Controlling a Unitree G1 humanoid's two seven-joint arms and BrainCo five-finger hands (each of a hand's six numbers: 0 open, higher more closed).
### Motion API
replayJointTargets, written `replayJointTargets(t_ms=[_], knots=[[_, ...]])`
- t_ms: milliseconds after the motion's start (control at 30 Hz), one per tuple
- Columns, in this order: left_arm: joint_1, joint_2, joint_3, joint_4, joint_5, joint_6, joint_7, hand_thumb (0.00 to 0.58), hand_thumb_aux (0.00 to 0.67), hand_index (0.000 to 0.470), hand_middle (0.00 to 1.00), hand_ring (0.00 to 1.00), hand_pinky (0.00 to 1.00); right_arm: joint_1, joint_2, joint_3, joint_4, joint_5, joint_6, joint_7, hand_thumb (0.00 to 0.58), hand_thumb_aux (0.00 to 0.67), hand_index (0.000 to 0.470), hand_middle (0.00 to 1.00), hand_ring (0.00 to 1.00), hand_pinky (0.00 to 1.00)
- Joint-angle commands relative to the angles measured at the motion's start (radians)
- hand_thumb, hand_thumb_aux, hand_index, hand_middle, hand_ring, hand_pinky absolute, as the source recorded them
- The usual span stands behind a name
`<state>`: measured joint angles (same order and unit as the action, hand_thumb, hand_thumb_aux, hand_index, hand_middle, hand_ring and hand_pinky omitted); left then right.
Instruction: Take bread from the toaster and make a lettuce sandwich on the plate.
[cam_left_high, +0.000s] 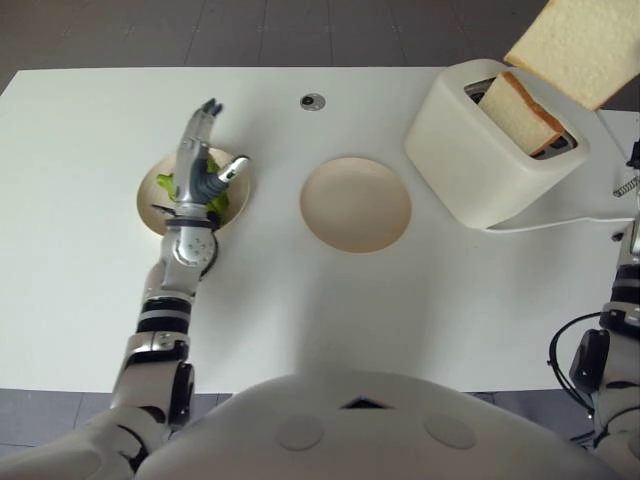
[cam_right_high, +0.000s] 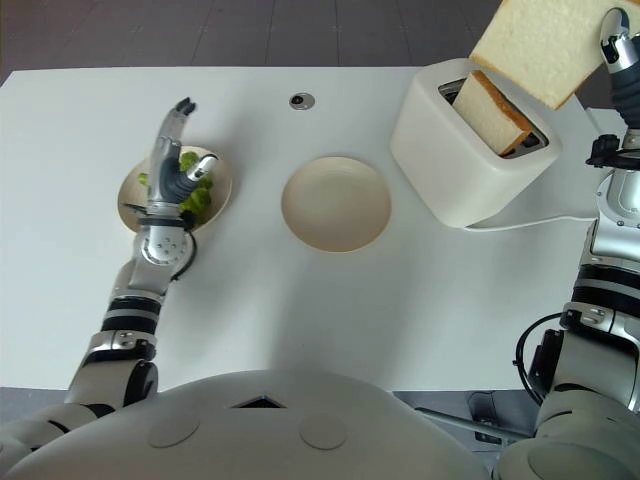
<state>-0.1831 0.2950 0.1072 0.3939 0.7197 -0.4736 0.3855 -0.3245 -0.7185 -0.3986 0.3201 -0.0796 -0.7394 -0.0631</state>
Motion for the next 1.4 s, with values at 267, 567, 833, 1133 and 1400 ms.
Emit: replayJointTargets(t_ms=[267, 567, 833, 1133, 1400], knots=[[0.09, 0.272, -0.063, 0.035, -0.048, 0.074, -0.176, 0.0, 0.0, 0.0, 0.0, 0.0, 0.0, -0.002, 0.194, 0.123, -0.197, 0.343, 0.052, 0.165, 0.58, 0.67, 0.47, 1.0, 1.0, 1.0], [0.1, 0.34, -0.177, 0.113, -0.037, 0.095, -0.271, 0.0, 0.0, 0.0, 0.0, 0.0, 0.0, 0.037, 0.385, 0.415, 0.024, 0.156, 0.003, 0.363, 0.58, 0.67, 0.47, 1.0, 1.0, 1.0], [0.064, 0.334, -0.261, 0.144, -0.024, 0.133, -0.292, 0.0, 0.0, 0.0, 0.0, 0.0, 0.0, 0.075, 0.38, 0.504, 0.238, -0.102, -0.128, 0.323, 0.58, 0.67, 0.47, 1.0, 1.0, 1.0], [0.049, 0.33, -0.301, 0.147, -0.058, 0.101, -0.277, 0.58, 0.67, 0.47, 0.0, 0.0, 0.0, 0.087, 0.368, 0.515, 0.231, -0.123, -0.132, 0.315, 0.58, 0.67, 0.47, 0.98, 0.98, 0.98], [0.029, 0.312, -0.31, 0.162, -0.107, 0.05, -0.246, 0.58, 0.67, 0.47, 0.0, 0.0, 0.0, 0.081, 0.365, 0.478, 0.209, -0.126, -0.121, 0.257, 0.0, 0.0, 0.0, 0.11, 0.11, 0.11]])
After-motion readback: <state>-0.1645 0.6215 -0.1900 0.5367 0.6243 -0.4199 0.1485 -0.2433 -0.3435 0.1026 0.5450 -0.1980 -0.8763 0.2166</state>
